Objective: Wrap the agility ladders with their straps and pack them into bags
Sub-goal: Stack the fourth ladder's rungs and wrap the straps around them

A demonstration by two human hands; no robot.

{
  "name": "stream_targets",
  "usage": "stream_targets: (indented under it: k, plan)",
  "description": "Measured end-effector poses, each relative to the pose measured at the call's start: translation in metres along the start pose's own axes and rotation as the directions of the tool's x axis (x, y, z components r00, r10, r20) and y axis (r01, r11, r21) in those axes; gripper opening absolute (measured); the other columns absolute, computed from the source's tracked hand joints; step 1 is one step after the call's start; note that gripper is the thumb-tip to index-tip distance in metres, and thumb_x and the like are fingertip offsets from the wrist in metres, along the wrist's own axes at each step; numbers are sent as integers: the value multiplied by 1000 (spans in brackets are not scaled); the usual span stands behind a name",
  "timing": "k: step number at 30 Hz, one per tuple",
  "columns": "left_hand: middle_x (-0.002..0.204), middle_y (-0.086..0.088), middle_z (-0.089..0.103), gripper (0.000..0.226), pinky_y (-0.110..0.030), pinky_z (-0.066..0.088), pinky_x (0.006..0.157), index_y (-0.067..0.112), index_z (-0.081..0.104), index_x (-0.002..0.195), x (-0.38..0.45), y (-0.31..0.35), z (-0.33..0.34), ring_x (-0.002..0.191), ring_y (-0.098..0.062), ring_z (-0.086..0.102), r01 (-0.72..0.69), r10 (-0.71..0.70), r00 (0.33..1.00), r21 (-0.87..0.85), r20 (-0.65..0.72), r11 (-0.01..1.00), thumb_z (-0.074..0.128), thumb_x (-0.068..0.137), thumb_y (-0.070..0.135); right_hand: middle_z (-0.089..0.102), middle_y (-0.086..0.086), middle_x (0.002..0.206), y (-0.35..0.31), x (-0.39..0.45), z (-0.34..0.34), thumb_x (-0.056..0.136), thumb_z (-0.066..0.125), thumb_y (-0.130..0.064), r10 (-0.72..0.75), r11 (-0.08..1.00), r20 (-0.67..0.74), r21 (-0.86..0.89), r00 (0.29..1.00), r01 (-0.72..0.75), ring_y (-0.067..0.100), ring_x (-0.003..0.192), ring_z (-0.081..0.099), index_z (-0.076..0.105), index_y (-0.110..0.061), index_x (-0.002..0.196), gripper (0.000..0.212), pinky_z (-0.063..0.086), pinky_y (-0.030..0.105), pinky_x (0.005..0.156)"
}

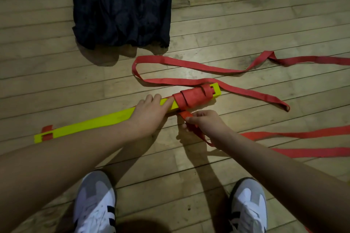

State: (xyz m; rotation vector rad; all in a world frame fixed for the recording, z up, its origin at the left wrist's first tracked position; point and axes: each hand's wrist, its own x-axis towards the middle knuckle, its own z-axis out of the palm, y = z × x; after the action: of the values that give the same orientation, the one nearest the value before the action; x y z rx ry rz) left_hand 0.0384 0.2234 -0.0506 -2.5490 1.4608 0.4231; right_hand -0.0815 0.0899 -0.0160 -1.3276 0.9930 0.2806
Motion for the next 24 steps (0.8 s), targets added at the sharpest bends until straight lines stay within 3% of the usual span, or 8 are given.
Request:
stream_targets:
  k: [3, 7, 10, 15, 18, 20, 24]
  plan:
    - [131, -14, 40, 81, -41, 39, 93, 13, 5, 151, 6, 3, -8, 121, -33, 39, 71, -71, 997, -25, 12, 997, 53, 86, 7, 69, 16, 77, 3, -1, 1, 91, 58, -1, 8, 1000, 6, -9, 1000, -8, 13, 55, 61, 63, 1, 83, 10, 49, 17, 54]
    - [135, -15, 36, 91, -41, 38, 100, 6, -7, 151, 11, 3, -13, 126, -30, 36, 59, -59, 998, -10, 10, 998, 58, 87, 11, 72, 18, 82, 3, -3, -2, 92, 59, -7, -10, 997, 2, -75, 1000, 10, 17, 63, 62, 66, 2, 82, 15, 51, 19, 59]
    - [131, -16, 38, 88, -38, 39, 98, 1, -4, 151, 21, 0, -17, 121, -29, 39, 72, -71, 997, 29, -28, 997, 57, 87, 7, 73, 17, 81, -1, -1, -5, 91, 62, -11, -27, 997, 18, -74, 999, 29, 19, 66, 63, 68, 4, 87, 17, 51, 28, 68]
    - [126, -12, 41, 50, -35, 38, 94, 5, 31, 139, 18, -9, -10, 113, -27, 42, -6, 14, 999, 170, -50, 986, 48, 93, 13, 73, 20, 82, -4, 2, -3, 91, 62, -10, -50, 997, 21, -61, 999, 51, 20, 66, 62, 68, 6, 89, 18, 51, 31, 71]
    - [143, -17, 30, 60, -41, 34, 103, 7, 19, 147, 7, -10, 0, 126, -33, 36, -119, 130, 991, 228, -33, 966, 42, 99, 34, 71, 21, 80, -3, 3, -3, 90, 62, -8, -52, 998, 11, -33, 999, 52, 18, 61, 60, 66, 8, 87, 17, 51, 26, 65]
    - [151, -23, 21, 71, -43, 32, 107, 9, 9, 152, -3, -8, 4, 133, -37, 33, -153, 151, 988, 172, 26, 973, 35, 100, 49, 70, 19, 78, 0, 3, -4, 91, 61, -6, -50, 998, 15, -47, 999, 51, 18, 60, 61, 66, 9, 89, 16, 51, 22, 60]
    - [152, -28, 19, 65, -43, 36, 104, 13, 1, 154, -22, 1, 9, 131, -40, 37, -218, 211, 975, 97, 71, 971, 32, 101, 38, 67, 17, 71, 8, 2, -3, 88, 59, 2, -33, 997, 5, -73, 999, 33, 18, 55, 58, 65, 13, 82, 14, 52, 26, 59]
